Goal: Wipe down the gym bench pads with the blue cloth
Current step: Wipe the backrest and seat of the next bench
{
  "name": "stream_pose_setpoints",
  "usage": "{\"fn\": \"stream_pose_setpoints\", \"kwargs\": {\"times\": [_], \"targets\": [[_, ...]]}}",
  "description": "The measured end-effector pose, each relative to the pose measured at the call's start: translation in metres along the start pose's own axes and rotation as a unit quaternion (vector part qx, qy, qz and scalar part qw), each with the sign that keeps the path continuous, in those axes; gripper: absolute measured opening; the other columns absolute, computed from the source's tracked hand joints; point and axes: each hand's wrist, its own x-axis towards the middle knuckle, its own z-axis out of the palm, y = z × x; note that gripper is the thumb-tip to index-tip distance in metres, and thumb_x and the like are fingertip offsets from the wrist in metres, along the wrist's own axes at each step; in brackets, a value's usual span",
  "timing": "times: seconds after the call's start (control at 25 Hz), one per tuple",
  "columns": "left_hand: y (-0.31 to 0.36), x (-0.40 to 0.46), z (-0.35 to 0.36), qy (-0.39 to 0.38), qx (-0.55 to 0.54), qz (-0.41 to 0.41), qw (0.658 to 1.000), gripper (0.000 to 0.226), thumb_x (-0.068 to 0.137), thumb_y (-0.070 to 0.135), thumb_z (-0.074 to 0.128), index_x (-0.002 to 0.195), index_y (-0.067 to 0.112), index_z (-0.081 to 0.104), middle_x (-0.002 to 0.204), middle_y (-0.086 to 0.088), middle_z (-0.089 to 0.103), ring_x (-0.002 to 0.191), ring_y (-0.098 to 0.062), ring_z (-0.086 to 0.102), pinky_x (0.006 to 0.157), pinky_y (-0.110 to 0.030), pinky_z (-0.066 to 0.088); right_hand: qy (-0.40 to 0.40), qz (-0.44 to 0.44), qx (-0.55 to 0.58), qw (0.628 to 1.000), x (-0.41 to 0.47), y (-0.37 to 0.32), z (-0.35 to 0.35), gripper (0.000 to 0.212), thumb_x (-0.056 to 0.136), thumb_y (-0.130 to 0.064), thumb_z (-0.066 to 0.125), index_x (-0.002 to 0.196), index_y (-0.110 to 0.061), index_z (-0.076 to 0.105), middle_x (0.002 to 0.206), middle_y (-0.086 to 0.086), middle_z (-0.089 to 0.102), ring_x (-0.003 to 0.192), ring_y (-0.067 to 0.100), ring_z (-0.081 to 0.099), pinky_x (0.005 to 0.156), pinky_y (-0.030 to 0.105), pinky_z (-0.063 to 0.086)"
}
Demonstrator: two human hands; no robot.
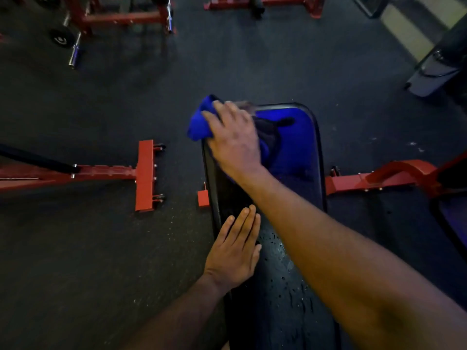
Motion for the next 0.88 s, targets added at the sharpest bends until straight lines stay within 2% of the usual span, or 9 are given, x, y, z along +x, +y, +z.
{"fn": "stream_pose_setpoints", "kwargs": {"times": [0.08,0.16,0.28,0.36,0.44,0.56,0.64,0.76,0.88], "targets": [[0.001,0.001,-0.001,-0.012,0.008,0.003,1.0,0.065,0.104,0.04,0.037,0.156,0.003,0.027,0.165,-0.017,0.028,0.157,-0.029,0.015,0.127,-0.046,0.011,-0.065,-0.089,-0.004,0.994,0.003,-0.021,0.003,0.046,0.087,-0.032,0.056,0.13,-0.015,0.061,0.14,0.013,0.055,0.13,0.034,0.049,0.108,0.049,0.035],[0.002,0.001,-0.003,-0.017,0.017,0.002,1.0,0.067,0.104,0.041,0.035,0.158,0.003,0.023,0.168,-0.016,0.02,0.157,-0.029,0.012,0.128,-0.045,0.008,-0.065,-0.109,-0.001,0.992,-0.003,0.005,-0.003,0.046,0.087,-0.027,0.056,0.131,-0.013,0.061,0.14,0.014,0.056,0.13,0.034,0.05,0.111,0.048,0.033],[0.003,0.003,-0.012,-0.027,0.033,0.003,0.999,0.069,0.104,0.041,0.037,0.16,0.002,0.023,0.17,-0.017,0.013,0.158,-0.029,0.012,0.128,-0.046,0.008,0.006,0.03,-0.018,0.999,-0.021,0.085,-0.024,0.05,0.08,-0.017,0.062,0.129,-0.009,0.061,0.137,0.018,0.058,0.124,0.036,0.053,0.108,0.046,0.035],[0.006,0.009,-0.016,-0.03,0.037,0.032,0.998,0.07,0.103,0.038,0.039,0.16,0.001,0.022,0.17,-0.017,0.01,0.158,-0.029,0.01,0.128,-0.046,0.01,-0.005,0.125,-0.013,0.992,-0.041,0.124,-0.042,0.048,0.088,-0.019,0.057,0.135,-0.009,0.055,0.141,0.017,0.052,0.13,0.036,0.048,0.108,0.048,0.038],[0.013,0.02,-0.016,-0.036,0.032,0.066,0.997,0.072,0.103,0.039,0.039,0.161,0.002,0.019,0.171,-0.016,0.007,0.159,-0.027,0.007,0.127,-0.045,0.012,-0.013,0.172,-0.012,0.985,-0.048,0.133,-0.051,0.045,0.095,-0.024,0.049,0.138,-0.012,0.051,0.144,0.015,0.047,0.134,0.034,0.043,0.109,0.049,0.038],[0.018,0.028,-0.009,-0.03,0.034,0.064,0.997,0.074,0.105,0.05,0.033,0.161,0.004,0.02,0.17,-0.014,0.013,0.158,-0.026,0.009,0.128,-0.045,0.011,0.007,0.196,-0.056,0.979,-0.037,0.1,-0.037,0.049,0.09,-0.028,0.047,0.137,-0.015,0.053,0.145,0.014,0.048,0.135,0.036,0.043,0.109,0.05,0.034],[0.017,0.026,-0.008,-0.038,0.028,0.067,0.997,0.07,0.105,0.051,0.032,0.159,0.007,0.029,0.166,-0.015,0.027,0.157,-0.027,0.016,0.129,-0.044,0.006,0.005,0.135,-0.039,0.99,-0.03,0.055,-0.023,0.055,0.083,-0.031,0.05,0.135,-0.014,0.057,0.145,0.015,0.05,0.135,0.038,0.045,0.11,0.05,0.033],[0.015,0.024,-0.007,-0.041,0.018,0.078,0.996,0.062,0.098,0.048,0.039,0.142,0.01,0.057,0.146,-0.012,0.057,0.144,-0.03,0.034,0.128,-0.042,0.001,-0.06,-0.028,-0.005,0.998,-0.029,-0.015,-0.007,0.054,0.086,-0.03,0.05,0.138,-0.016,0.055,0.15,0.013,0.046,0.14,0.036,0.039,0.115,0.051,0.027],[0.015,0.024,-0.006,-0.039,0.024,0.068,0.997,0.066,0.101,0.052,0.039,0.15,0.008,0.048,0.158,-0.013,0.045,0.152,-0.029,0.027,0.129,-0.043,0.007,-0.071,-0.084,0.003,0.994,-0.029,0.014,-0.012,0.053,0.085,-0.024,0.055,0.138,-0.016,0.056,0.15,0.013,0.046,0.139,0.035,0.041,0.115,0.05,0.029]]}}
